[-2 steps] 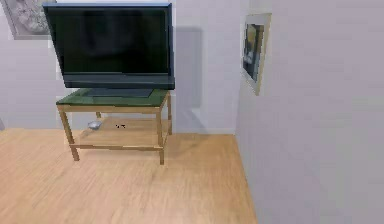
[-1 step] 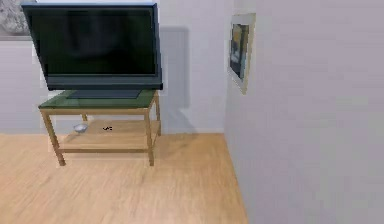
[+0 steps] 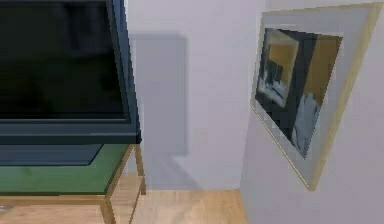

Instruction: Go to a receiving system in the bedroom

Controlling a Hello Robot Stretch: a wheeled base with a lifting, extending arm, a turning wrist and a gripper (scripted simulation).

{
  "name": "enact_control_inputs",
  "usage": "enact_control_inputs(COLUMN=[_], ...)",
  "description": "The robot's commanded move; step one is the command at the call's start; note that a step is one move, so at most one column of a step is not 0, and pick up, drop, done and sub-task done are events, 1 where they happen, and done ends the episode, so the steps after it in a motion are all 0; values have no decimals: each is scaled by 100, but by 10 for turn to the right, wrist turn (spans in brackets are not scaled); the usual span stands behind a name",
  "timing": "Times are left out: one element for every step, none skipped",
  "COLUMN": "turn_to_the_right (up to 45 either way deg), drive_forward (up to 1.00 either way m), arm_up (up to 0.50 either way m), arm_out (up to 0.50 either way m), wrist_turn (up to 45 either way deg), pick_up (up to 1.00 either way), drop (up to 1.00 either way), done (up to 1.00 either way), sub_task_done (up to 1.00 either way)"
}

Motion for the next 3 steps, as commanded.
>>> enact_control_inputs(turn_to_the_right=[0, -450, 0], drive_forward=[35, 0, 0], arm_up=[0, 0, 0], arm_out=[0, 0, 0], wrist_turn=[0, 0, 0], pick_up=[0, 0, 0], drop=[0, 0, 0], done=[0, 0, 100], sub_task_done=[0, 0, 0])
